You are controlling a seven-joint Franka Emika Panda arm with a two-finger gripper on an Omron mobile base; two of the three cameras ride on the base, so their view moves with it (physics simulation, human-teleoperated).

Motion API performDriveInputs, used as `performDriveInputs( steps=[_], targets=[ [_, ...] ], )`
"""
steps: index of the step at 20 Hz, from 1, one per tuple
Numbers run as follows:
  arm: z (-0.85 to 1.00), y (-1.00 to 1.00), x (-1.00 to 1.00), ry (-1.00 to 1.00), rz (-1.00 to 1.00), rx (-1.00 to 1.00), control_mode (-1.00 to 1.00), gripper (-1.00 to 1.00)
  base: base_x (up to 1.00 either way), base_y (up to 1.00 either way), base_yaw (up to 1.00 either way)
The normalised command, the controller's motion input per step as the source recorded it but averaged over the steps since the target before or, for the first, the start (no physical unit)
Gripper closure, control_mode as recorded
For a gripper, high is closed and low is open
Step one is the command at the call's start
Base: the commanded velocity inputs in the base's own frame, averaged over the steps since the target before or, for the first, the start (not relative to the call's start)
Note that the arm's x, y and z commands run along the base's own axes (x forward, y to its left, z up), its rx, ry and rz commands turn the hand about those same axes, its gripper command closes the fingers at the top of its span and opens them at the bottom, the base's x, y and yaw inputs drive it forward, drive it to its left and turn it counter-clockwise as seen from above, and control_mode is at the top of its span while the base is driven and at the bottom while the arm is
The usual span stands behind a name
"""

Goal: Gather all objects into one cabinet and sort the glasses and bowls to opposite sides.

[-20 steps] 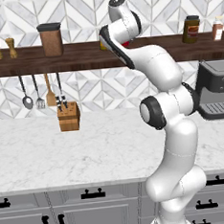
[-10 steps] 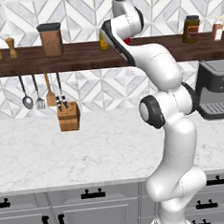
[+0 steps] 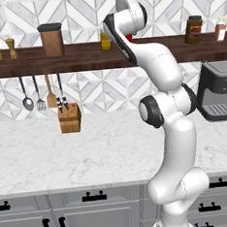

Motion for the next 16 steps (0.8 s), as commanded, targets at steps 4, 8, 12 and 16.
performDriveInputs(
  steps=[4, 8, 12, 16],
  targets=[
    [-0.17, 0.14, 0.21, 0.02, -0.01, 0.0, -1.0, -1.0, 0.0, 0.0, 0.0],
    [0.0, 0.03, 0.0, 0.0, 0.01, 0.0, -1.0, -1.0, 0.0, 0.0, 0.0],
    [-0.01, 0.09, 0.0, 0.05, 0.02, 0.0, -1.0, 1.0, 0.0, 0.0, 0.0],
    [0.0, 0.0, 0.0, 0.0, 0.0, 0.0, -1.0, 1.0, 0.0, 0.0, 0.0]
  ],
)
